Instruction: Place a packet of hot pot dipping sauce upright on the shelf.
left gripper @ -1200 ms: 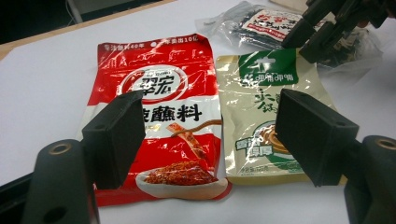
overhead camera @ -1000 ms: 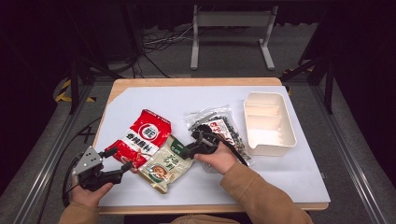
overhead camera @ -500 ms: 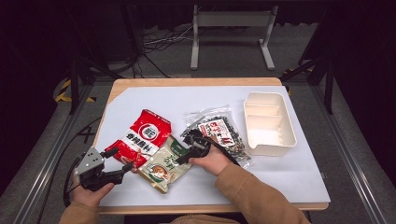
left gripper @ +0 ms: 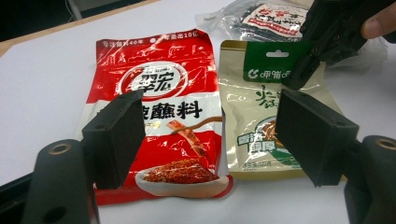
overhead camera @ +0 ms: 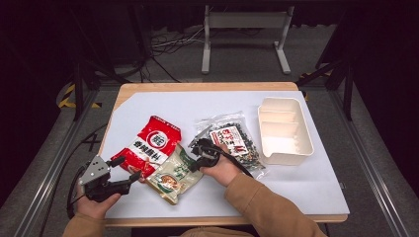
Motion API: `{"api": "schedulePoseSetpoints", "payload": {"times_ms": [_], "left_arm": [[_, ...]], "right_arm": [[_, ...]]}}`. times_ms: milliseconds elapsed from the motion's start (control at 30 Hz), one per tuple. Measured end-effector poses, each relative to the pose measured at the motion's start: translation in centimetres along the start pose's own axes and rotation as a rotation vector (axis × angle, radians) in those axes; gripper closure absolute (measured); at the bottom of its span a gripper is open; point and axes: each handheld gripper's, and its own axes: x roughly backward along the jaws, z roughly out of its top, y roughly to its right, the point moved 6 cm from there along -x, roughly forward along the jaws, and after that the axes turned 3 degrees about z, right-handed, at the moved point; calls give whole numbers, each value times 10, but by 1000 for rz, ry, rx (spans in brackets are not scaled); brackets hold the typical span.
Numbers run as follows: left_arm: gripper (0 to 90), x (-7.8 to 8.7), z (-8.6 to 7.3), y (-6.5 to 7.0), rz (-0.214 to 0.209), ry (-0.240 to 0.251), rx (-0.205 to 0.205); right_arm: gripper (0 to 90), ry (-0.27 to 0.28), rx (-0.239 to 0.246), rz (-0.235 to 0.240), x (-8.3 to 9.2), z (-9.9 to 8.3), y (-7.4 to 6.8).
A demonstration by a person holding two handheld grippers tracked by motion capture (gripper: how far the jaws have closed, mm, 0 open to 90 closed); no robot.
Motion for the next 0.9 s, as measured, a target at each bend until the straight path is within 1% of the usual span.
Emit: {"api": "schedulePoseSetpoints", "payload": {"times_ms": [100,133,267,333,400,467,533,600,633,700,733,767,800,900], "left_arm": [[249,0,0,0,0,2,3],[249,0,0,0,0,2,8],[248,0,0,-1,-1,1,8],[248,-1,-1,-1,-8,-5,9],[248,-2,-1,0,-8,-12,11],[248,-2,-1,0,-8,-12,12],[248,-2,-1,-1,-8,-10,15],[248,-2,-1,-1,-9,-13,21],[248,-2,-1,-1,-9,-13,21],[248,-2,-1,-1,-8,-12,19],[248,-1,-1,-1,-8,-12,20],[248,-1,-1,-1,-8,-12,20],[248,-1,-1,-1,-8,-11,22],[248,-1,-1,-1,-8,-12,23]], "right_arm": [[886,2,0,-1,1,1,-1],[889,16,-10,10,5,2,-2],[893,32,-10,19,12,5,-5],[894,39,4,25,17,7,-9],[897,42,17,13,24,10,-14],[897,44,19,14,25,11,-16],[898,54,36,15,30,14,-21],[898,64,64,11,36,18,-27],[898,64,64,11,36,18,-27],[898,85,88,11,45,23,-35],[898,96,101,13,47,25,-37],[898,96,101,13,47,25,-37],[898,107,116,12,52,28,-42],[898,106,145,7,58,31,-50]]}}
